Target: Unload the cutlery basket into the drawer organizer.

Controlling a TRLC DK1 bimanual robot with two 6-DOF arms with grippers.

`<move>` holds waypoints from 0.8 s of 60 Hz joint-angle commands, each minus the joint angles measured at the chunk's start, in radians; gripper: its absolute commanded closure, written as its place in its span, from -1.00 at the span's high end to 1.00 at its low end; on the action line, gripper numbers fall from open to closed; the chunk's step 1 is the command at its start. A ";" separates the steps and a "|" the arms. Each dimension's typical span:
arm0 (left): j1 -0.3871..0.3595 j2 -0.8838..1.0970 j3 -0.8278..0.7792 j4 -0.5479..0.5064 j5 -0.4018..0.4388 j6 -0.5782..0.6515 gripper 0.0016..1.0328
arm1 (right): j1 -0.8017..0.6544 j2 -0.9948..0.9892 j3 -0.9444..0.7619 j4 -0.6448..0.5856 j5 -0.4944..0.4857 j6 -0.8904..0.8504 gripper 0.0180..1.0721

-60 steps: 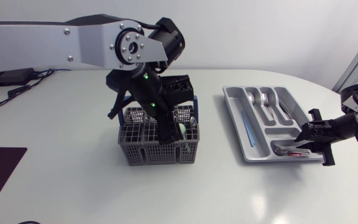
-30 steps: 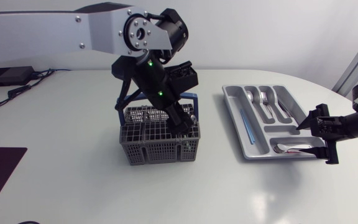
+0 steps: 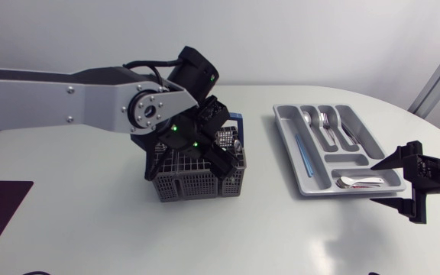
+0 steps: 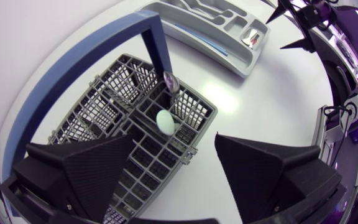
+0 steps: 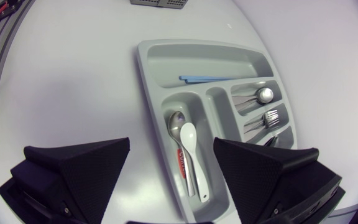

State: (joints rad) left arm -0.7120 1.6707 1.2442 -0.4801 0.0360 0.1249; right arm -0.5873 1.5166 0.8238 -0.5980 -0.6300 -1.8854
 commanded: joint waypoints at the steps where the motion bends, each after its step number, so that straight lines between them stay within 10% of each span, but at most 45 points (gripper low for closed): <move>1: -0.021 -0.025 -0.042 0.040 -0.041 -0.071 0.68 | -0.011 0.005 -0.034 0.010 -0.017 -0.003 0.86; 24: -0.069 -0.031 -0.111 0.190 -0.139 -0.189 0.09 | -0.051 0.020 -0.040 0.010 -0.060 -0.011 0.86; 38: -0.067 -0.031 -0.124 0.212 -0.139 -0.214 -0.73 | -0.054 0.022 -0.040 0.010 -0.065 -0.009 0.86; 48: -0.053 -0.025 -0.127 0.213 -0.139 -0.226 -0.75 | -0.054 0.019 -0.046 0.010 -0.066 -0.009 0.86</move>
State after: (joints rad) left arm -0.7700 1.6520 1.1442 -0.2699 -0.1108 -0.0666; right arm -0.6323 1.5185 0.8028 -0.5945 -0.6849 -1.8854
